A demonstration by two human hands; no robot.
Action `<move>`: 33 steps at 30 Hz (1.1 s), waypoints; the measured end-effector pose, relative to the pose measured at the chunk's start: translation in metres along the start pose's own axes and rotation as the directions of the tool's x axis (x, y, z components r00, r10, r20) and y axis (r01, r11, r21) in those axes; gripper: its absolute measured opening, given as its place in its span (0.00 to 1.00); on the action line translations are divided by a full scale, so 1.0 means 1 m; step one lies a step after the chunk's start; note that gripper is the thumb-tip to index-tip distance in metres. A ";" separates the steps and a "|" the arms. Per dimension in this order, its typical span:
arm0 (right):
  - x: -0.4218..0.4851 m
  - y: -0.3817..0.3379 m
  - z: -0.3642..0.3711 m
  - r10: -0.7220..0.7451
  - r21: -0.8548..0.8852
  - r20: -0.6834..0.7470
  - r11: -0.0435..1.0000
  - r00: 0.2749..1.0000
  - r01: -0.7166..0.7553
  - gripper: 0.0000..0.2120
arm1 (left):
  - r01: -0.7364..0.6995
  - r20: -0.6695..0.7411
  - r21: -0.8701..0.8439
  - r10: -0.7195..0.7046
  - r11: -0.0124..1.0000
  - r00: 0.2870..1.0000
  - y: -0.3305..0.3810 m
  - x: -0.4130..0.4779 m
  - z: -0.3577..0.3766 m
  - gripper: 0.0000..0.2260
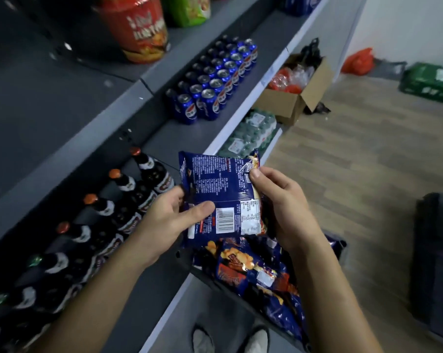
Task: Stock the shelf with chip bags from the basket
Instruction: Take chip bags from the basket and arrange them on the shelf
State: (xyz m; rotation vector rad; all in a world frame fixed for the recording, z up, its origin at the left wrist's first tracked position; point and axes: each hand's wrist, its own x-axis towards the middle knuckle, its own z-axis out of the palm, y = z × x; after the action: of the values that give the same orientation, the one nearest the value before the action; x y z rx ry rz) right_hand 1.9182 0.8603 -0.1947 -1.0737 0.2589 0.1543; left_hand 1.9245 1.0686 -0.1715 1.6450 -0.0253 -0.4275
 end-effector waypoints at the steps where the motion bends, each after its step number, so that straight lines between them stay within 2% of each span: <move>1: -0.001 -0.005 0.012 -0.013 -0.003 0.024 1.000 1.000 0.013 0.12 | -0.014 -0.023 -0.009 0.014 1.000 1.000 0.006 -0.009 -0.006 0.18; 3: -0.002 -0.012 0.041 -0.022 -0.033 0.089 0.999 0.996 0.025 0.11 | -0.041 -0.097 -0.025 0.039 0.999 0.995 0.020 -0.030 -0.025 0.19; 6: -0.006 -0.018 0.086 -0.031 -0.073 0.180 0.996 0.983 0.045 0.14 | -0.087 -0.212 -0.021 0.081 0.996 0.974 0.039 -0.060 -0.057 0.33; 7: -0.008 -0.018 0.104 -0.034 -0.090 0.213 0.994 0.977 0.055 0.13 | -0.098 -0.258 -0.022 0.089 0.995 0.962 0.045 -0.072 -0.068 0.35; 12: -0.032 -0.010 0.193 -0.046 -0.133 0.357 0.986 0.933 0.099 0.06 | -0.190 -0.416 -0.028 0.161 0.981 0.895 0.063 -0.136 -0.122 0.20; 15: -0.058 0.002 0.251 -0.034 -0.147 0.445 0.983 0.895 0.111 0.07 | -0.257 -0.525 -0.026 0.205 0.966 0.826 0.067 -0.186 -0.157 0.18; 18: -0.084 0.017 0.303 -0.008 -0.160 0.522 0.981 0.853 0.107 0.14 | -0.301 -0.620 -0.001 0.235 0.954 0.749 0.069 -0.234 -0.190 0.18; 21: -0.108 0.037 0.348 0.042 -0.218 0.584 0.970 0.811 0.107 0.15 | -0.338 -0.689 0.026 0.262 0.941 0.676 0.071 -0.283 -0.222 0.17; 25: -0.143 0.067 0.406 0.089 -0.266 0.687 0.954 0.721 0.136 0.20 | -0.348 -0.772 0.051 0.258 0.936 0.581 0.065 -0.347 -0.262 0.16; 30: -0.188 0.103 0.468 0.090 -0.267 0.754 0.947 0.650 0.179 0.15 | -0.351 -0.858 0.083 0.246 0.933 0.451 0.053 -0.417 -0.302 0.10; 33: -0.211 0.125 0.498 0.085 -0.244 0.752 0.957 0.654 0.157 0.12 | -0.359 -0.890 0.099 0.244 0.928 0.386 0.045 -0.451 -0.319 0.08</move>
State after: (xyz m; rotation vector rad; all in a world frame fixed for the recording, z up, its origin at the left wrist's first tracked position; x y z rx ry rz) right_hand 1.7510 1.3587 -0.0164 -1.2120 -0.5777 0.6105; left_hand 1.6090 1.4877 0.0073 1.5227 0.4918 0.7860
